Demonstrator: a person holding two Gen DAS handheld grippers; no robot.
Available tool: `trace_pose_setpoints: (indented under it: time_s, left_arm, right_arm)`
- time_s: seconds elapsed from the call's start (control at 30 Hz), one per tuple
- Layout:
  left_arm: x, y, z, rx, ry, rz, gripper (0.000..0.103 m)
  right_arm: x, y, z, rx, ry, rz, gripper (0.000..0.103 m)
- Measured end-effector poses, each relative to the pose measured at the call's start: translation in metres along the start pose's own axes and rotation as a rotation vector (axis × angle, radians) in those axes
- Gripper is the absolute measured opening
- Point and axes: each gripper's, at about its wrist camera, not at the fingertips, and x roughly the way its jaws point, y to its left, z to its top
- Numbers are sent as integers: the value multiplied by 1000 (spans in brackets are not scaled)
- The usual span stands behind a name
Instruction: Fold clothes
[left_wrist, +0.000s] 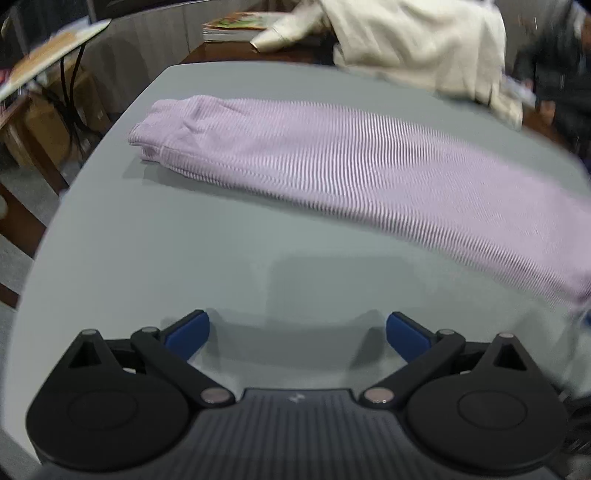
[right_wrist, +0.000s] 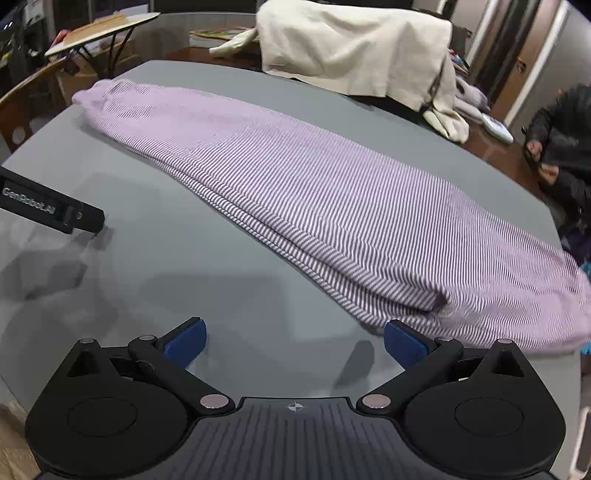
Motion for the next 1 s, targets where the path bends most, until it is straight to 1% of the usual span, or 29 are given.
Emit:
trace_pose_setpoints:
  time_s: [0.03, 0.07, 0.1, 0.13, 0.2, 0.27, 0.37, 0.4, 0.43, 0.5, 0.53, 0.57, 0.6, 0.63, 0.67, 0.7, 0.83, 0.87, 0.97, 1.0]
  left_arm:
    - [-3, 13, 6, -82, -17, -73, 103]
    - [-4, 35, 15, -233, -34, -197, 103]
    - [-2, 53, 21, -358, -45, -275, 103]
    - [2, 71, 26, -483, -62, -332, 103]
    - [12, 102, 34, -691, -100, -392, 103]
    - [23, 124, 43, -809, -133, -421, 103]
    - [40, 143, 56, -859, -160, -370, 103]
    - [43, 147, 59, -869, -183, -379, 101]
    - [45, 149, 63, -869, -189, -374, 100]
    - [49, 150, 69, -848, -210, -366, 94]
    - [52, 149, 72, -834, -220, -364, 88]
    - [55, 149, 74, -821, -225, -360, 77]
    - [62, 149, 74, -822, -216, -356, 36]
    - [70, 152, 71, -855, -204, -368, 13]
    - [78, 155, 68, -888, -199, -382, 13]
    - [79, 158, 65, -914, -214, -400, 12]
    - [69, 152, 70, -872, -243, -360, 11]
    - [65, 154, 72, -879, -258, -348, 11]
    - [47, 171, 74, -911, -319, -270, 11]
    - [40, 177, 75, -903, -342, -238, 11]
  right_arm:
    - [-2, -2, -1, 9, 1, 3, 103]
    - [-5, -5, -2, 19, 1, 7, 103]
    - [-11, -12, -4, 40, -4, 7, 103]
    - [-13, -16, -4, 55, -7, 4, 103]
    - [-18, -26, -6, 83, -10, -11, 103]
    - [-19, -31, -8, 98, -9, -22, 103]
    - [-21, -38, -11, 110, -6, -35, 103]
    - [-19, -40, -12, 112, -6, -37, 103]
    - [-19, -42, -13, 111, -6, -39, 103]
    - [-27, -48, -16, 109, -8, -48, 103]
    - [-29, -51, -17, 112, -6, -51, 103]
    - [-31, -54, -19, 117, -4, -54, 103]
    - [-31, -57, -20, 123, 0, -57, 103]
    - [-27, -59, -19, 126, 2, -58, 103]
    - [-23, -60, -18, 129, 5, -58, 103]
    - [-21, -61, -19, 133, 9, -57, 103]
    - [-20, -66, -20, 122, 11, -52, 103]
    - [-18, -68, -19, 126, 11, -51, 103]
    - [-13, -72, -18, 139, 15, -50, 103]
    - [-13, -72, -18, 139, 14, -48, 103]
